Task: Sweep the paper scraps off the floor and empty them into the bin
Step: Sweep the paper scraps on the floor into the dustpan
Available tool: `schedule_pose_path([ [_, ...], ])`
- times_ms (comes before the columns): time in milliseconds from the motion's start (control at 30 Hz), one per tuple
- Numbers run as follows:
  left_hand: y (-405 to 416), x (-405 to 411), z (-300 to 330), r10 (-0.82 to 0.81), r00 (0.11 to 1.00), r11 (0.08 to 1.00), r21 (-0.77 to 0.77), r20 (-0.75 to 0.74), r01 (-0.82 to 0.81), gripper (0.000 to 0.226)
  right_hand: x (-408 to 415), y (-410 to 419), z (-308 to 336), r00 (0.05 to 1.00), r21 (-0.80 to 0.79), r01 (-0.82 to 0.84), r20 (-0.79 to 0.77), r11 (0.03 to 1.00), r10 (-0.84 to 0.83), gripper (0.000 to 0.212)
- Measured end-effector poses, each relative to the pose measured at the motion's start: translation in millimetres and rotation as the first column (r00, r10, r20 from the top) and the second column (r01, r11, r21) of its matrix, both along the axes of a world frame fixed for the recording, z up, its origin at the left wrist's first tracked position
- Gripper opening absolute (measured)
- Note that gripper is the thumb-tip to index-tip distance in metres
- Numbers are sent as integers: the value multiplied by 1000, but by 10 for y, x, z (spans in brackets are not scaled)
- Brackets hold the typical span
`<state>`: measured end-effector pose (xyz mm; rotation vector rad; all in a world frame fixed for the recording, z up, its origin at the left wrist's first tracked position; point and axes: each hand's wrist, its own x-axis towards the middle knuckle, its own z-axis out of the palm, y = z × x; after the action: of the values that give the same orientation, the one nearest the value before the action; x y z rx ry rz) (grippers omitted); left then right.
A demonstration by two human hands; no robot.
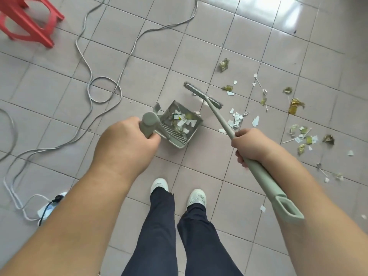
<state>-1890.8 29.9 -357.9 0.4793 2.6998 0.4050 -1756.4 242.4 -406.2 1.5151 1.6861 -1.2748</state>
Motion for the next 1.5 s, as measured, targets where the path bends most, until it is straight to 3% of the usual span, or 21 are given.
schedule_pose_path([
  [300, -103, -416, -157, -119, 992, 987, -105, 42, 123, 25, -373, -245, -557, 991, -25, 76, 114, 997, -73, 31],
  [533, -138, -554, -275, -176, 981, 977, -110, 77, 184, 28, -121, -648, -210, 990, -119, 15, 138, 993, 2, 24],
  [700, -163, -603, -284, -180, 982, 979, -84, 58, 185, 30, 22, -563, -9, 996, -48, 44, 82, 998, -40, 38],
  [867, -163, -601, -293, -186, 981, 979, -71, 56, 189, 30, -222, -506, -299, 997, 23, 8, 77, 1000, -9, 40],
  [1100, -413, -606, -299, -74, 995, 995, -67, 72, 79, 24, -456, -640, -598, 996, -5, -26, 82, 1000, 27, 24],
  [1333, -670, -633, -275, 7, 999, 996, -90, 51, -2, 23, -744, -567, -607, 995, 45, -81, 64, 996, 79, 27],
  [1500, -692, -687, -289, 40, 998, 995, -92, 38, -36, 24, -834, -736, -573, 983, -38, -127, 130, 991, 131, 30],
])
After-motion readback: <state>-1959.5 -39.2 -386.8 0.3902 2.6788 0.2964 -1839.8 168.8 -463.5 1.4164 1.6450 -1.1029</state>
